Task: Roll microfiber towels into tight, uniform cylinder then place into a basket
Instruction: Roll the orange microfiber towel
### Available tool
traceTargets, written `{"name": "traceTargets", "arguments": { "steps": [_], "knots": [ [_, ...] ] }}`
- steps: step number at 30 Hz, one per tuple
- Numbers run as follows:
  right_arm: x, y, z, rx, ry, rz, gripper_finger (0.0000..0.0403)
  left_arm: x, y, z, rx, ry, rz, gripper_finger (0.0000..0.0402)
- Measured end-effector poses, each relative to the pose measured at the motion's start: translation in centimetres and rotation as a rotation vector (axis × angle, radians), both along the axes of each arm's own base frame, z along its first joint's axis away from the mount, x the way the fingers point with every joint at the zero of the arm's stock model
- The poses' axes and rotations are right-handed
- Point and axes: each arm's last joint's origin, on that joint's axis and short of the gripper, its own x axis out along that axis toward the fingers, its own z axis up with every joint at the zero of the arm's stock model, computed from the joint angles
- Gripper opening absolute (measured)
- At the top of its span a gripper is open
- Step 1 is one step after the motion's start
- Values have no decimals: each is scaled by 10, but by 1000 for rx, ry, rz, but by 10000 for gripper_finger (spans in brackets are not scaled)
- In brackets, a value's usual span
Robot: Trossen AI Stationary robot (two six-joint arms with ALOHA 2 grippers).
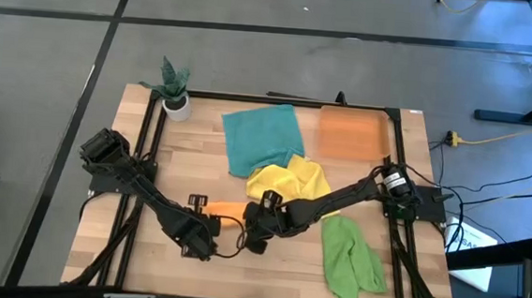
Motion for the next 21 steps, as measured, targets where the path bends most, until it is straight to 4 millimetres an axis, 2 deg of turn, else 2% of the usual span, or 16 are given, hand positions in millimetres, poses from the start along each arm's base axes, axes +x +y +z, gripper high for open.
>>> {"name": "traceTargets", "arguments": {
  "steps": [6, 10, 16, 21],
  "knots": [
    [-3, 13, 0, 90, 19, 79, 3, -2, -13, 0, -112, 3, -37, 0],
    [-3, 21, 1, 138, 15, 145, 3, -1, -22, 0, -172, -19, -121, 0],
    [-3, 19, 1, 129, 18, 137, 3, 2, -17, 0, -75, -90, -87, 0],
    [-3, 16, 4, 49, -16, 89, 3, 2, -15, 2, -6, -137, -72, 0]
  ]
}}
